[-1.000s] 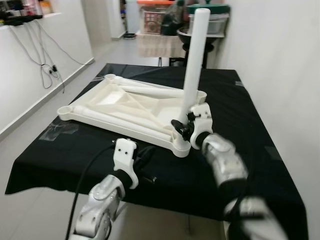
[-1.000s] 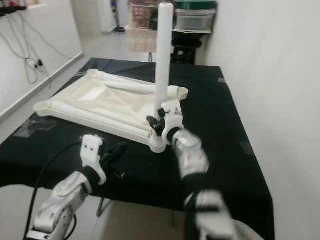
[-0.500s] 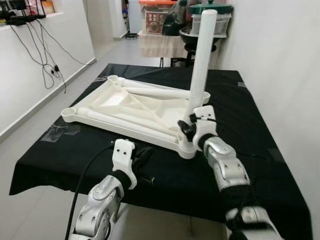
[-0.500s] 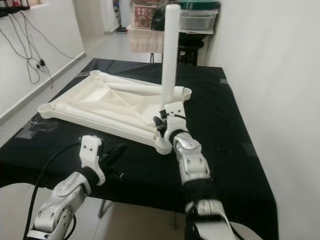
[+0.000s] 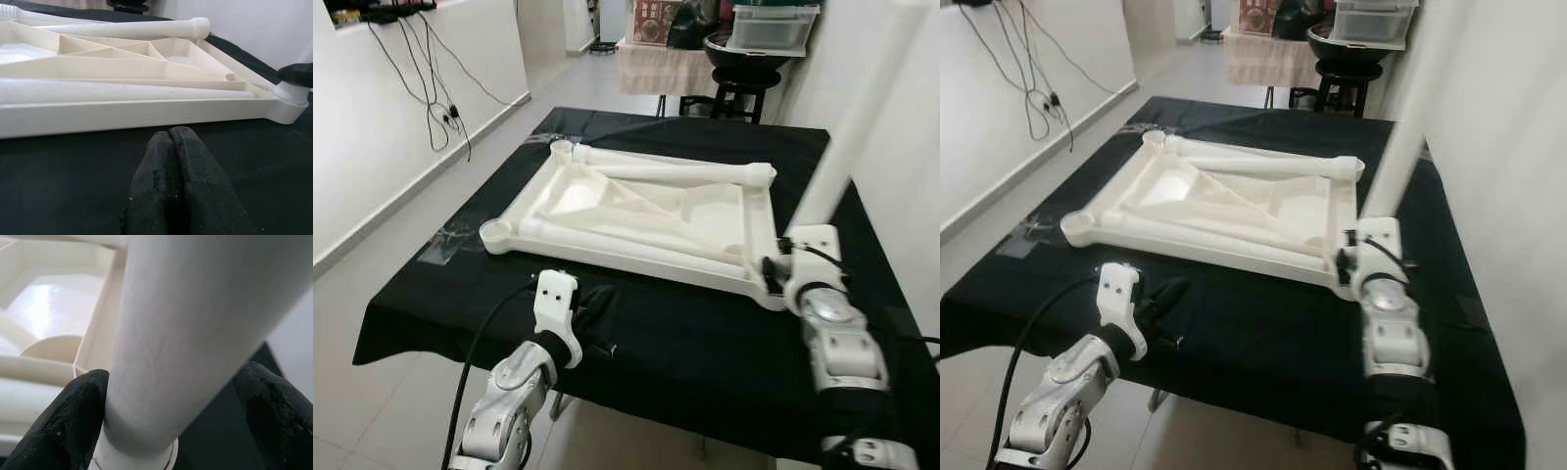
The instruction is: Building children table
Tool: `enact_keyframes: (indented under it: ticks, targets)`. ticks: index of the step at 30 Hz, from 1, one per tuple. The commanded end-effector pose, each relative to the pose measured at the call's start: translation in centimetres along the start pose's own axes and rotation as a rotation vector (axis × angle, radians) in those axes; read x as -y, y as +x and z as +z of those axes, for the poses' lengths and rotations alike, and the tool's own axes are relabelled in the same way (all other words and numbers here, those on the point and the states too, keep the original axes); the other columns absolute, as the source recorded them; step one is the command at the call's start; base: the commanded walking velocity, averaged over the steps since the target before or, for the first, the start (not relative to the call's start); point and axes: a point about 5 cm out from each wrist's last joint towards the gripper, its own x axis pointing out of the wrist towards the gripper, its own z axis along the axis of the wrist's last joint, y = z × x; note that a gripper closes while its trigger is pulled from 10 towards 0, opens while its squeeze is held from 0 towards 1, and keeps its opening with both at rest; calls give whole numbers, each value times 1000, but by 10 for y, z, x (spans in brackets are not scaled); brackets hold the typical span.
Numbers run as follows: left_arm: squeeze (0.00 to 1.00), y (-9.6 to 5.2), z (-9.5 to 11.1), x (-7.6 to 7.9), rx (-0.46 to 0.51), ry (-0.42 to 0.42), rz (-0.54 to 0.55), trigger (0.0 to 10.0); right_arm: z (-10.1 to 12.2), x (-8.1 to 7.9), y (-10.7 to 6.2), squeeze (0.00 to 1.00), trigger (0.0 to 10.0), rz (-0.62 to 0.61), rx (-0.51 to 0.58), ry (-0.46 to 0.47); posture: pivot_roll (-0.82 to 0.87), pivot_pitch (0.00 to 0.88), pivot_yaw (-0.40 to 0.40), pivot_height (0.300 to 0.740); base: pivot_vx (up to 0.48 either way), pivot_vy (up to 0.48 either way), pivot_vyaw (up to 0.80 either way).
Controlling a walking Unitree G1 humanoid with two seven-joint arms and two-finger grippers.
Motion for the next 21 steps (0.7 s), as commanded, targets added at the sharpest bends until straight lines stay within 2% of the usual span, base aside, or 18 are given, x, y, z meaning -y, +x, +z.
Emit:
enact_keyframes:
  ticks: [1, 2, 3, 4, 5, 6, 8, 9, 12, 16, 21]
  targets:
    - [0, -1, -3, 1, -12, -1, -8, 10000, 0, 7, -2, 1000, 10000, -40, -9, 11, -50, 16, -28, 740, 0, 0, 0]
    - [0, -1, -3, 1, -13, -2, -8, 10000, 3, -1, -4, 1000, 10000, 5, 2, 35, -50, 18, -27, 740, 0, 0, 0]
    - [0, -1, -3, 1, -13, -2, -8, 10000, 3, -1, -4, 1000, 10000, 5, 2, 35, -50, 18, -27, 740, 0, 0, 0]
    - [0, -1, -3, 1, -13, -2, -9, 10000, 5, -14, -6, 635, 10000, 85, 11, 56, -50, 18, -27, 740, 0, 0, 0]
    - [0, -1, -3, 1, -13, -2, -9, 10000, 7, -31, -11, 0, 10000, 203, 22, 76, -50, 18, -27, 740, 0, 0, 0]
    - [0, -1, -3, 1, -13, -2, -9, 10000, 7, -31, -11, 0, 10000, 203, 22, 76, -50, 18, -27, 740, 0, 0, 0]
    - [0, -1, -2, 1, -12, -2, -8, 10000, 8, -52, -20, 0, 10000, 340, 44, 101, -50, 23, -27, 740, 0, 0, 0]
    - [0, -1, -2, 1, -12, -2, -8, 10000, 8, -52, -20, 0, 10000, 340, 44, 101, -50, 23, -27, 740, 0, 0, 0]
    - [0, -1, -1, 1, -10, -3, -7, 10000, 2, -67, -31, 0, 10000, 460, 46, 122, -51, 26, -26, 740, 0, 0, 0]
    - [0, -1, -1, 1, -10, -5, -8, 10000, -1, -66, -38, 0, 10000, 485, 55, 150, -51, 26, -26, 740, 0, 0, 0]
    - [0, -1, 0, 0, -10, -1, -10, 10000, -9, -63, -48, 0, 10000, 520, 72, 137, -69, 34, -22, 740, 0, 0, 0]
